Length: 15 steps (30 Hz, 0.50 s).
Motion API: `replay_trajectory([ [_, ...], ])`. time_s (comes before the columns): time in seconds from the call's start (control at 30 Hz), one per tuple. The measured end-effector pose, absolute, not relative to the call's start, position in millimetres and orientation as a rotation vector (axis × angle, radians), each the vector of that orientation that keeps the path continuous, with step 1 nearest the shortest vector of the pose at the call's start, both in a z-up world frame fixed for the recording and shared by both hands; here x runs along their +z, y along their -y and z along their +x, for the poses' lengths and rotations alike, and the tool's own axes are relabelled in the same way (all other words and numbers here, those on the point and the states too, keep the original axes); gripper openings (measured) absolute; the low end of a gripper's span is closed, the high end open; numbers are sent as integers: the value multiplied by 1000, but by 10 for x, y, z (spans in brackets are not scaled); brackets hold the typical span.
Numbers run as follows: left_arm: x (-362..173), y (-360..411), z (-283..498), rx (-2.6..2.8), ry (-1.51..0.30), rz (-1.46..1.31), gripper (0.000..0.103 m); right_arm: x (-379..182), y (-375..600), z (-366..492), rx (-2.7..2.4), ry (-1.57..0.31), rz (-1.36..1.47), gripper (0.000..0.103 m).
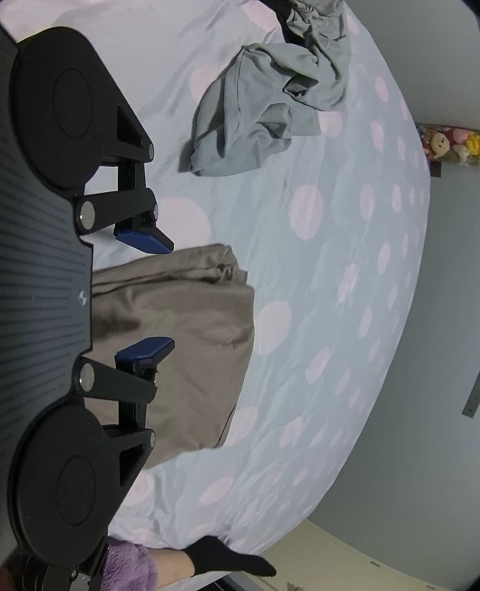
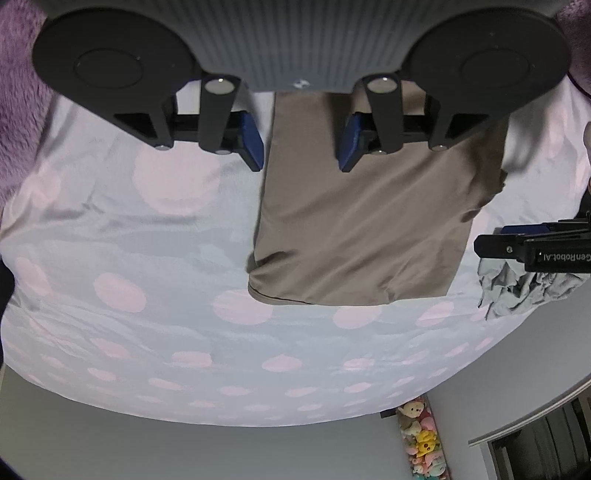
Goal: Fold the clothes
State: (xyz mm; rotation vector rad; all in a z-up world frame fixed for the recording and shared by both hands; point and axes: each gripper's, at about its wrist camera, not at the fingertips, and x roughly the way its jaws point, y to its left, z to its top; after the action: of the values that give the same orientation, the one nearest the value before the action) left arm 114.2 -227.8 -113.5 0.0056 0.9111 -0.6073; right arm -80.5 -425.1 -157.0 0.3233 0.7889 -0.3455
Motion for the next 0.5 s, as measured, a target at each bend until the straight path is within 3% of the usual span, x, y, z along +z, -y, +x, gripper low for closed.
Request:
replay_trajectory([
  [0.5,-1318,2400,1552,-636,-887,-78,52,-1643,4668,-338,-368,-745,380,48],
])
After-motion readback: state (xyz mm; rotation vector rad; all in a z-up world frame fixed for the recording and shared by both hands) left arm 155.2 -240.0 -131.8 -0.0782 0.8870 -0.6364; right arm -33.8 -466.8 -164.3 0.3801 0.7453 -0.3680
